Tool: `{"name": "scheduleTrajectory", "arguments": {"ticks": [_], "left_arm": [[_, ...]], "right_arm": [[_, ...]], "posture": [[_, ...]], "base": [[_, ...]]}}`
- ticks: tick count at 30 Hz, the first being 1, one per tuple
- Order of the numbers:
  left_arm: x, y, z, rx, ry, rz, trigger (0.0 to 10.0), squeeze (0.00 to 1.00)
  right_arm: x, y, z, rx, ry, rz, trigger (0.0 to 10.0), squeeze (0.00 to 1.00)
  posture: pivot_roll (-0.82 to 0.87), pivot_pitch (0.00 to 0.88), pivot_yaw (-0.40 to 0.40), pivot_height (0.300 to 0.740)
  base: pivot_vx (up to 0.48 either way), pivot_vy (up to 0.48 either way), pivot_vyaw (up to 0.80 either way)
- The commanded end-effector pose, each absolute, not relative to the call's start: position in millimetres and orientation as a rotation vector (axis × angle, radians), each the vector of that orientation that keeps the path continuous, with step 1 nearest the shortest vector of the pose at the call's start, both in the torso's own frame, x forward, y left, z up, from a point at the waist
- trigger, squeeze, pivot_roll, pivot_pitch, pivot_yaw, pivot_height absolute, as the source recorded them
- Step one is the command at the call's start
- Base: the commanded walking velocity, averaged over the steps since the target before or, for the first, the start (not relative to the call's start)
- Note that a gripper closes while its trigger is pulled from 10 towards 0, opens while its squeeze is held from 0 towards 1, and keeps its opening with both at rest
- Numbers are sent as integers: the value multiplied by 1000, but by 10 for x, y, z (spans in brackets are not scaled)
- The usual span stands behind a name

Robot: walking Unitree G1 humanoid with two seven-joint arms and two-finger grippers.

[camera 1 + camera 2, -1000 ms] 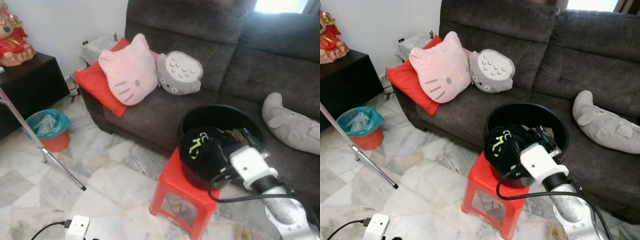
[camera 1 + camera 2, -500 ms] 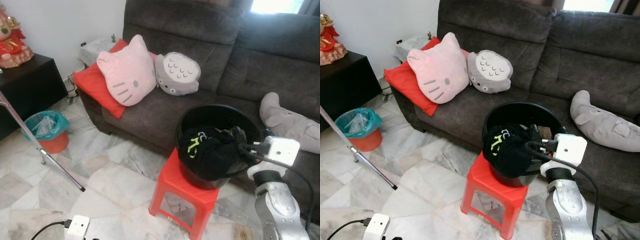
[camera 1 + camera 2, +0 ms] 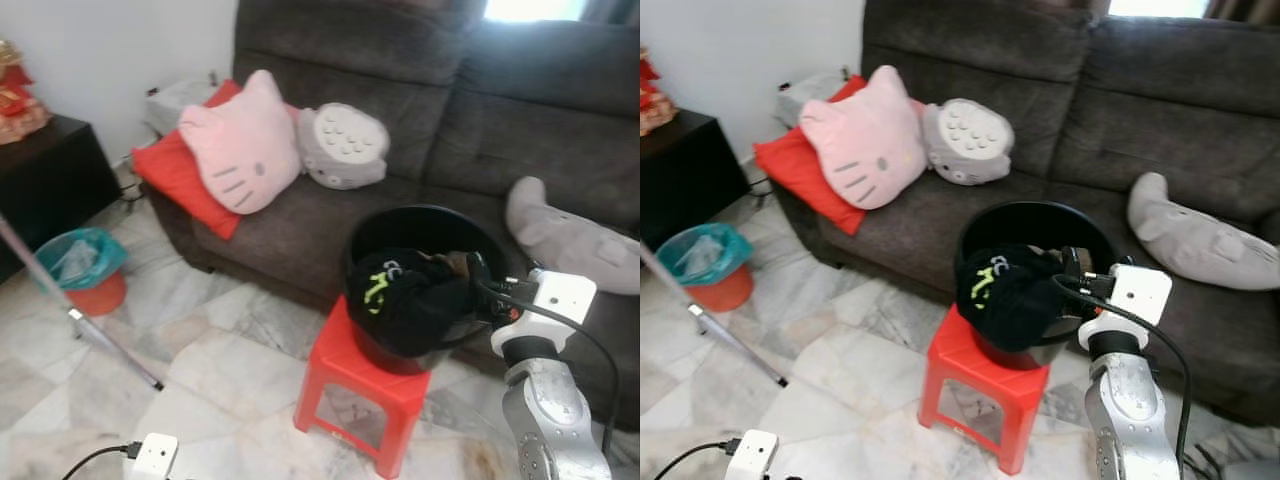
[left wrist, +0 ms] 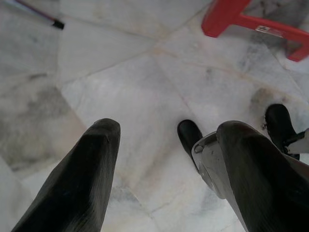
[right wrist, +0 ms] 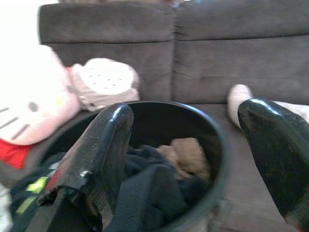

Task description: Hang hanger

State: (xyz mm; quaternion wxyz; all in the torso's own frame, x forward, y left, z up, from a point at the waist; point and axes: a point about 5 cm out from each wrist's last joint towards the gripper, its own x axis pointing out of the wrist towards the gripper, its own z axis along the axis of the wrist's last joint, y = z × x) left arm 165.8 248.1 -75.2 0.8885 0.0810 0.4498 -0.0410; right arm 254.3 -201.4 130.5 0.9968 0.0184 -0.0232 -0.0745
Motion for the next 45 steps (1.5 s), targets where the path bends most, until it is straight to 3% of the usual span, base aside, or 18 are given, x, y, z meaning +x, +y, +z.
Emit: {"name": "scheduleTrajectory", "arguments": {"ticks": [1,16,31,37,45], "left_arm": [[1625,2503,-759,176,940,-89,10000,0],[1629,2499,-757,180,934,-88,10000,0],[1651,2488,-750,194,926,-93,10000,0],[1649,2488,-752,193,927,-90,10000,0],[1644,2488,-755,187,929,-82,10000,0]], "right_arm": [[2570,-2011,1311,35,-45,-152,10000,0],[2596,-1951,1296,12,-35,-121,10000,0],[2626,-1921,1305,4,-36,-98,10000,0],[2644,-1910,1307,10,-33,-91,10000,0],[2642,-1909,1319,4,-44,-90,10000,0]], "posture": [[-253,0,-10,740],[-248,0,-13,740],[-246,0,-13,740],[-245,0,-15,740],[-245,0,-16,740]], "base": [[0,0,-775],[0,-69,-775],[0,-37,-58],[0,-380,-673],[0,0,-483]]}}
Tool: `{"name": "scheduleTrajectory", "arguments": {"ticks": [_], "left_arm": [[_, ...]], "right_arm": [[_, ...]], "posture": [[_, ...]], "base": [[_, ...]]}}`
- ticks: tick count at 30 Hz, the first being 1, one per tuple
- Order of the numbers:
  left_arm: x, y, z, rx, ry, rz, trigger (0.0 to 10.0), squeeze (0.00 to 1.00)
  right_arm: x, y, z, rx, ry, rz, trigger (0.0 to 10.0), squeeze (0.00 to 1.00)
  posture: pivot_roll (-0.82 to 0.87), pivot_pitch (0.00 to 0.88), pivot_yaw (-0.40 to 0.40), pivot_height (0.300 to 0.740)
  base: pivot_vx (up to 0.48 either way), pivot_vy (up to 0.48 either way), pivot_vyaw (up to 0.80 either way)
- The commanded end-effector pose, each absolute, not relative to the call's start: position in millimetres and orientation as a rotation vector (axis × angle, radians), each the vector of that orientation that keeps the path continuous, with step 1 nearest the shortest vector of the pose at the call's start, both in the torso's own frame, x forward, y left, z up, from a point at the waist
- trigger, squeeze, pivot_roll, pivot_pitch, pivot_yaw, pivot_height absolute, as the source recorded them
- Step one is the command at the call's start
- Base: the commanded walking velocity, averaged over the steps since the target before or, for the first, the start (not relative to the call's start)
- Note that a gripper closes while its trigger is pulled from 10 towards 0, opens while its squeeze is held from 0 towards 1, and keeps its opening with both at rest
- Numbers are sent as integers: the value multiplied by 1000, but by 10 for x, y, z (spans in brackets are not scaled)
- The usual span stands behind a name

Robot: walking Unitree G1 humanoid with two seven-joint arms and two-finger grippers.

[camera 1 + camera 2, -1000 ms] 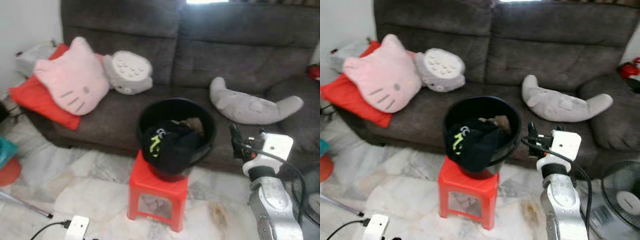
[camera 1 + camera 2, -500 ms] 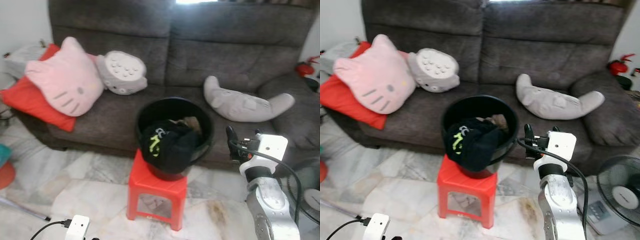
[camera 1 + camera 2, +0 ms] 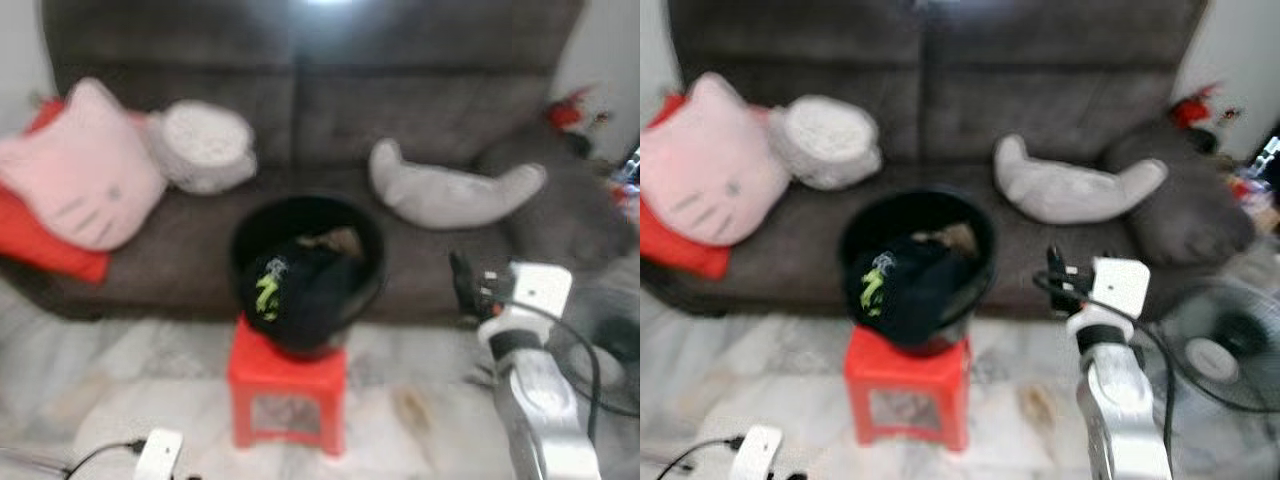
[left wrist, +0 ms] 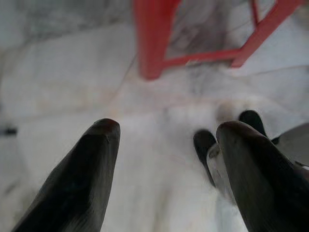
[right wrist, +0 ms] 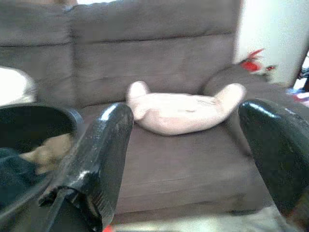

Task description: Hang hanger

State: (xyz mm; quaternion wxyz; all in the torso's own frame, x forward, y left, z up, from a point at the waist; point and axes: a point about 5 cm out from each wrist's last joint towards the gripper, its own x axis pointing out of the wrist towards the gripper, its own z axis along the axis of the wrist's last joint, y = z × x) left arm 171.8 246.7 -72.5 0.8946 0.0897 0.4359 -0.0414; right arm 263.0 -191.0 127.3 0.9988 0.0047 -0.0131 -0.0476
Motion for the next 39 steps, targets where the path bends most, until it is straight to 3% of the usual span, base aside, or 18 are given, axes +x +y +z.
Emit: {"name": "scheduleTrajectory", "arguments": {"ticks": [1,17,33,39], "left_arm": [[1644,2488,-755,186,928,-81,10000,0],[1637,2487,-761,168,936,-67,10000,0],[1626,2498,-763,161,938,-61,10000,0],[1632,2497,-755,154,921,-66,10000,0]], "right_arm": [[2642,-1910,1319,3,-44,-90,10000,0],[2647,-1882,1306,-13,-39,-67,10000,0],[2657,-1859,1301,-11,-42,-57,10000,0],[2660,-1848,1301,-11,-42,-52,10000,0]], "posture": [[-245,0,-16,740],[-247,0,-16,740],[-245,0,-13,740],[-244,0,-13,740]], "base": [[0,0,0],[0,0,0],[0,449,0],[0,0,0]]}}
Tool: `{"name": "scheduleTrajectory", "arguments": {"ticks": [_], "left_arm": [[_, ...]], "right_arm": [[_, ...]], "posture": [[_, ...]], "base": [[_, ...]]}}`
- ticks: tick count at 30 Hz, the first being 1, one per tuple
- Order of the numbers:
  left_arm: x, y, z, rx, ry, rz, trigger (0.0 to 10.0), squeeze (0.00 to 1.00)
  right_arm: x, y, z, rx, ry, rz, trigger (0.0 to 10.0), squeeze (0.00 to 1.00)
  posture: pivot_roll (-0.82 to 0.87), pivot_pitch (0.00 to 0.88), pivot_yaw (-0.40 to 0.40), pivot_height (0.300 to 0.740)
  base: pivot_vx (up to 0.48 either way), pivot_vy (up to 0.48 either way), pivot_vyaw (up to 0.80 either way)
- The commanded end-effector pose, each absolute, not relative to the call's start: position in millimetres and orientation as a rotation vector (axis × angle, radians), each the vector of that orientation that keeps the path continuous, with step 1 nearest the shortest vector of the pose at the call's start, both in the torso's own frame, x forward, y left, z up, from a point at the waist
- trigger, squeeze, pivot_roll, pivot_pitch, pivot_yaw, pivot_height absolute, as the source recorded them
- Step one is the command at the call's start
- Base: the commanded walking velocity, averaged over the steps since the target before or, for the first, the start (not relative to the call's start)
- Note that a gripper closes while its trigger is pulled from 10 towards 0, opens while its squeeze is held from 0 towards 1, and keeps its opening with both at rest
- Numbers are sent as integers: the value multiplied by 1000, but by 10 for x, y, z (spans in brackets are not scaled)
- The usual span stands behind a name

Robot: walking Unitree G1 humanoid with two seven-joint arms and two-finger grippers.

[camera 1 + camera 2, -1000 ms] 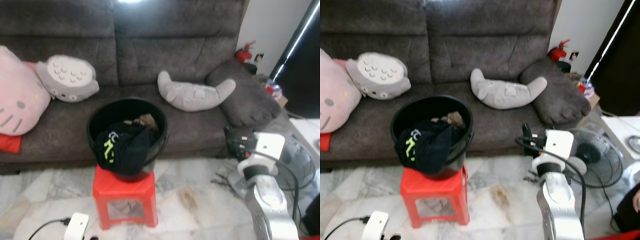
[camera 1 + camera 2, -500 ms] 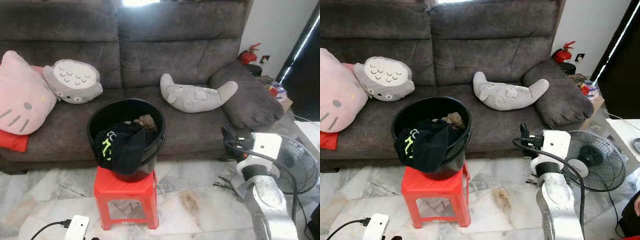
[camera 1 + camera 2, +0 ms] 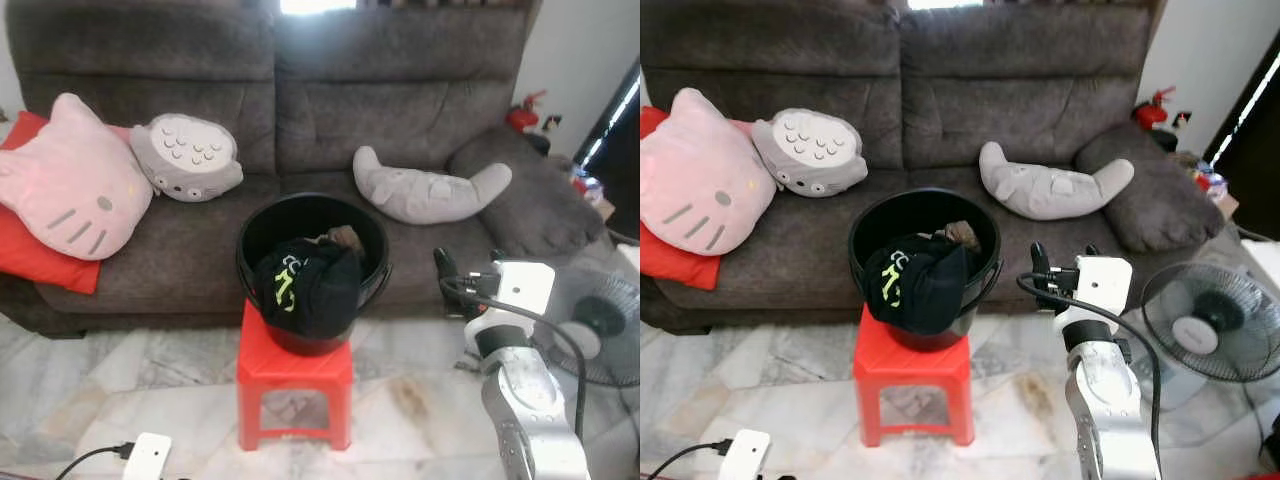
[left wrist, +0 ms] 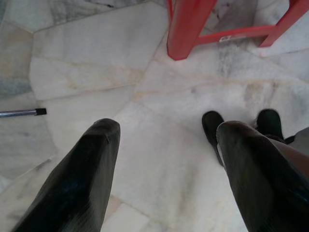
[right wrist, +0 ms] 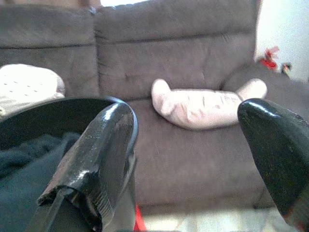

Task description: Hang hanger

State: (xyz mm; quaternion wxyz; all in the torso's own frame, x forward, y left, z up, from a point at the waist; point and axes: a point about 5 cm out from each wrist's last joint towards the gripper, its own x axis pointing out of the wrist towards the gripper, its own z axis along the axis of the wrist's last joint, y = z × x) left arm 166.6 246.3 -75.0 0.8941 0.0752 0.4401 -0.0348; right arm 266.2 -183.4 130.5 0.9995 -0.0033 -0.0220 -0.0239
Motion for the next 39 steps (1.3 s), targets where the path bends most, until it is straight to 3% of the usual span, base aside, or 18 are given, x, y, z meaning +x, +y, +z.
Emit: {"name": "scheduleTrajectory", "arguments": {"ticks": [1,33,39], "left_arm": [[1633,2498,-753,153,919,-68,10000,0],[1641,2494,-751,139,921,-70,10000,0],[1642,2493,-751,140,920,-72,10000,0]], "right_arm": [[2660,-1844,1297,-11,-41,-51,10000,0],[2666,-1834,1291,-17,-43,-43,10000,0],[2668,-1827,1295,-20,-44,-38,10000,0]], "posture": [[-243,0,-12,740],[-240,0,-11,740],[-240,0,-11,740]], "base": [[0,0,0],[0,0,0],[277,0,0]]}}
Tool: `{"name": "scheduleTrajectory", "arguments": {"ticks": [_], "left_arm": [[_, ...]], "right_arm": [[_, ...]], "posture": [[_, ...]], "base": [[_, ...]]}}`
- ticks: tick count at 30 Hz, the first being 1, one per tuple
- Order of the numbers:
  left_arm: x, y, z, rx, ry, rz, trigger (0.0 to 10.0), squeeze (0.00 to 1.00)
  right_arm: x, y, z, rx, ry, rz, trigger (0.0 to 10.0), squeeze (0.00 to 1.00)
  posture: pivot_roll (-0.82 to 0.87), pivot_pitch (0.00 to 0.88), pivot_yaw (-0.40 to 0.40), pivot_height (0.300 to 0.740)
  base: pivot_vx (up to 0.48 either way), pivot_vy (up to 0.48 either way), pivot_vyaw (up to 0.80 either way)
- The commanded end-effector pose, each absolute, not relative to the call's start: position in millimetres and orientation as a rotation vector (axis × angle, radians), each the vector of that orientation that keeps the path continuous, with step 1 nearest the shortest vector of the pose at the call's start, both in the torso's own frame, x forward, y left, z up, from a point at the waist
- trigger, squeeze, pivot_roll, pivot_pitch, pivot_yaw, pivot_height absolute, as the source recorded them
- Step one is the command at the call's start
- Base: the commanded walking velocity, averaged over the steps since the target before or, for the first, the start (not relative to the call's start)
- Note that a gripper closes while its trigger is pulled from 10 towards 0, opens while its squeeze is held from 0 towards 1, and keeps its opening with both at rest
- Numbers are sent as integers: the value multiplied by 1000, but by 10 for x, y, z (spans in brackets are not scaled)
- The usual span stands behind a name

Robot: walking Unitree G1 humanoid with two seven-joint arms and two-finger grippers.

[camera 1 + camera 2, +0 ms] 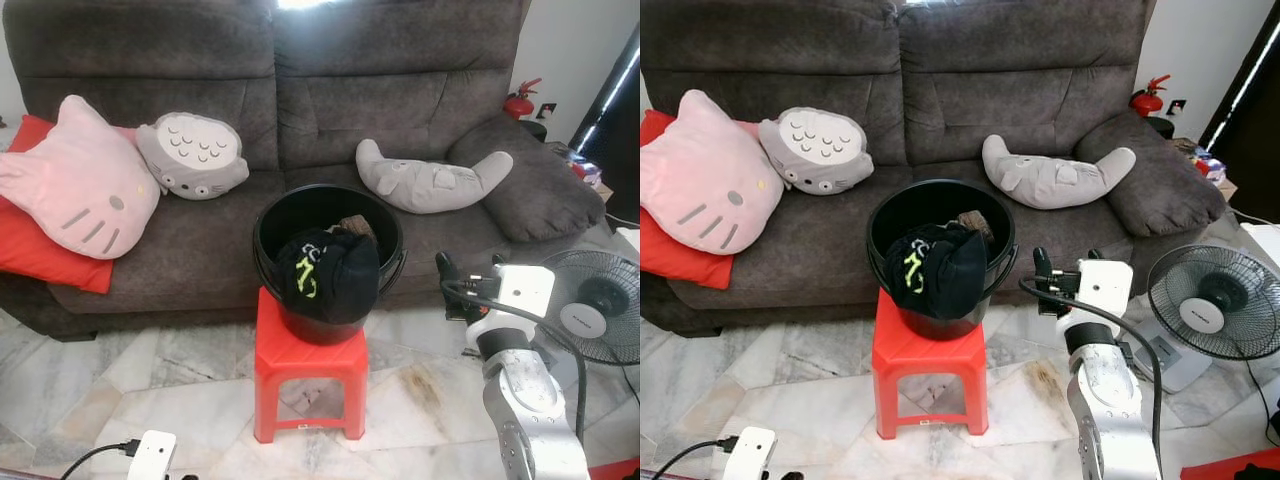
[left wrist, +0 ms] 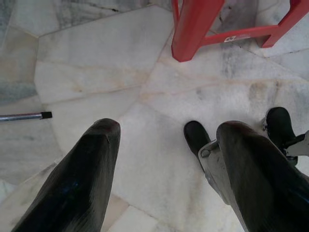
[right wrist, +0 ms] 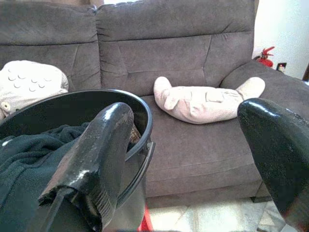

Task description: Hang hanger

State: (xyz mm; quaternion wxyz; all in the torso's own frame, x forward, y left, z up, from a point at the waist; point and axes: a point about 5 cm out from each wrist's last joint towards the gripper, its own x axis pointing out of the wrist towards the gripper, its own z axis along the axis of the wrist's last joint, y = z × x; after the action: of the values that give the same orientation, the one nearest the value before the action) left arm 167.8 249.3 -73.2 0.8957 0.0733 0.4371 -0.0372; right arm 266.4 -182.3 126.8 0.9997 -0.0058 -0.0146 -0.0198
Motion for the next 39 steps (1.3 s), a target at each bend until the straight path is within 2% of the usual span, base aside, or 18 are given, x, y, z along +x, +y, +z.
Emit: {"name": "scheduleTrajectory", "arguments": {"ticks": [1,26,34,37,39], "left_arm": [[1642,2492,-751,140,920,-72,10000,0],[1629,2504,-751,148,921,-79,10000,0],[1639,2507,-745,149,915,-73,10000,0],[1645,2503,-745,149,914,-73,10000,0],[1647,2502,-744,150,914,-73,10000,0]], "right_arm": [[2669,-1828,1295,-20,-44,-37,10000,0],[2673,-1807,1299,-21,-49,-27,10000,0],[2652,-1835,1299,-41,-45,-22,10000,0],[2626,-1906,1342,-82,-51,-8,10000,0],[2571,-1967,1399,-204,-48,77,10000,0]], "posture": [[-243,0,-11,740],[-245,0,-9,740],[-250,0,-9,740],[-254,0,-9,740],[-258,0,-8,740]], "base": [[311,0,0],[319,0,0],[0,0,0],[0,0,0],[0,0,0]]}}
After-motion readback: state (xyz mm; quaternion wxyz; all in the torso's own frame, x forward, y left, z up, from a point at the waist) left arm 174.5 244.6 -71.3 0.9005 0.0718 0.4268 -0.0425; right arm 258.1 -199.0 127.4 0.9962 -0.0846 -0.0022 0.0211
